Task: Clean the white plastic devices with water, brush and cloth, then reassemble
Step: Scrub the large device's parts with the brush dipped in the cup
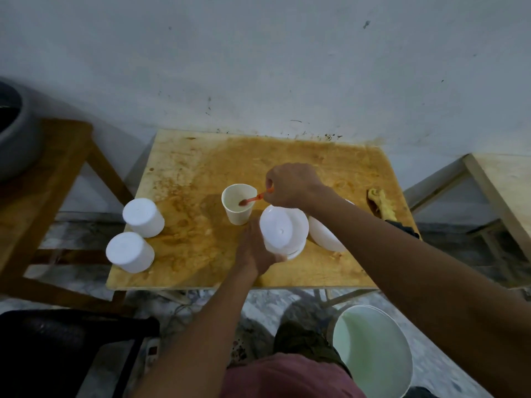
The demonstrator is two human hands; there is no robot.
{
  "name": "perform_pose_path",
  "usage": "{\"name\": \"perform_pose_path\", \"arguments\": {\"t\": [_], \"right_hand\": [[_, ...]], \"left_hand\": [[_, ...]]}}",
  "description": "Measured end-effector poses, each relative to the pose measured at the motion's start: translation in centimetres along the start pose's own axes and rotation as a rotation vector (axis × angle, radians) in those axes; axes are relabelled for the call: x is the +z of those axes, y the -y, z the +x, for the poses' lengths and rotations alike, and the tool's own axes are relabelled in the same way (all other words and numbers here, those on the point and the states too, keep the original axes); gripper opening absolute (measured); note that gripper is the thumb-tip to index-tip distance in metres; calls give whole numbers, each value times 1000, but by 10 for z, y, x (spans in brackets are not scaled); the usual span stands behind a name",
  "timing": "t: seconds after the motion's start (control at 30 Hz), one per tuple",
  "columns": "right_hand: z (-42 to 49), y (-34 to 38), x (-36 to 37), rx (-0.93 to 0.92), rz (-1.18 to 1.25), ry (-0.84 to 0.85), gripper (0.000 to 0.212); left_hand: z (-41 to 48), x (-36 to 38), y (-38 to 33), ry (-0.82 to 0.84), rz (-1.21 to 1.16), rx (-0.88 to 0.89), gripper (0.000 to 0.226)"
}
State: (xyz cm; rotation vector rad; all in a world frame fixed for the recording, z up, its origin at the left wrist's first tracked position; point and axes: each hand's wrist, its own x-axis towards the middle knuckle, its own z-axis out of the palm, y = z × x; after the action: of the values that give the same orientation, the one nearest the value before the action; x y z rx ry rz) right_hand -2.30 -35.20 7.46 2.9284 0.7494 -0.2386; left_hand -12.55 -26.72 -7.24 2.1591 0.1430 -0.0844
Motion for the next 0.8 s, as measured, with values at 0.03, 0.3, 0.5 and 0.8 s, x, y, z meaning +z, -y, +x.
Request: {"name": "perform_pose_path", "arguments": {"t": [0.03, 0.3, 0.5, 0.8], "right_hand": [[6, 3, 1, -18, -31, 6, 33], [23, 15, 14, -36, -10, 42, 33], [14, 12, 17, 25, 202, 38, 31], [-21, -3, 26, 226, 525, -180, 52]], "left_hand": [[-1, 0, 1, -7, -18, 6, 110], [-6, -1, 1, -20, -74, 20, 101], [-5, -2, -3, -13, -84, 25, 102], [-2, 3, -1, 19, -53, -107, 113]]}}
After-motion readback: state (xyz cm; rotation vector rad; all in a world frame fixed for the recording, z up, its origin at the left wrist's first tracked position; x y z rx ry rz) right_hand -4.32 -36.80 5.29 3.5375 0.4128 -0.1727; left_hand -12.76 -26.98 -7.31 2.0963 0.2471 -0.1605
